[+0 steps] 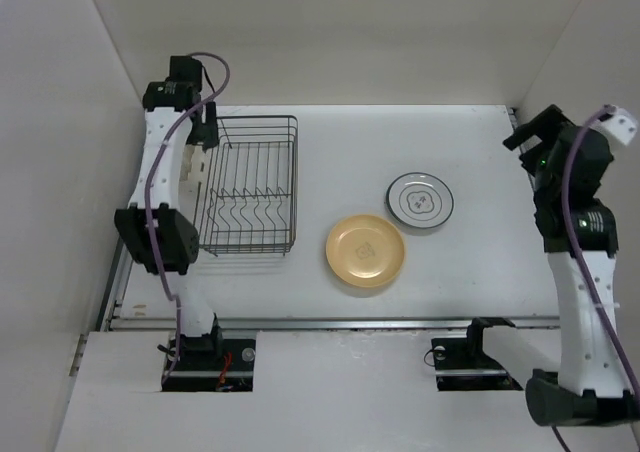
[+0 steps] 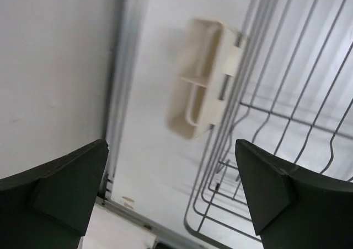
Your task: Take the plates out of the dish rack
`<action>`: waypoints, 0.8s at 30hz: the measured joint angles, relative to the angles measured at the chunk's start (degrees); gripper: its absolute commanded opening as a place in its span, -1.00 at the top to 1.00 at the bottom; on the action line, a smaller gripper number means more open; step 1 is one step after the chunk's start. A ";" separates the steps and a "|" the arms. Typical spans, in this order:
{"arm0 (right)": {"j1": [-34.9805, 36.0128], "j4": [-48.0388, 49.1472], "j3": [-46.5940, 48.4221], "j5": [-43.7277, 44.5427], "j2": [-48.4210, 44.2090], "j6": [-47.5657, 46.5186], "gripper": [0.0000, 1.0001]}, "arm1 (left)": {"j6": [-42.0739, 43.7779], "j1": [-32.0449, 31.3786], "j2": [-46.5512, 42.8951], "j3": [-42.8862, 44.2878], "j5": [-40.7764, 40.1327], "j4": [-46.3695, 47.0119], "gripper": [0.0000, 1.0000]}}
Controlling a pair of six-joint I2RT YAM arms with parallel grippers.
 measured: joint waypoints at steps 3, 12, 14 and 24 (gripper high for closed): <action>0.00 -0.52 0.66 10.60 -5.81 -0.02 -0.99 | -0.90 -0.20 -11.78 -4.76 -7.82 6.25 -1.00; -0.02 -4.33 -0.74 26.97 -16.20 -0.42 -0.99 | 0.07 3.48 -37.97 -19.47 -18.21 12.98 -1.00; 0.00 -5.11 -0.72 27.39 -17.09 -0.76 -0.99 | 0.17 3.45 -38.71 -22.36 -18.67 13.09 -1.00; 0.00 -8.37 -0.72 25.62 -18.34 -1.53 -0.99 | 0.31 3.30 -38.45 -30.38 -16.52 11.32 -1.00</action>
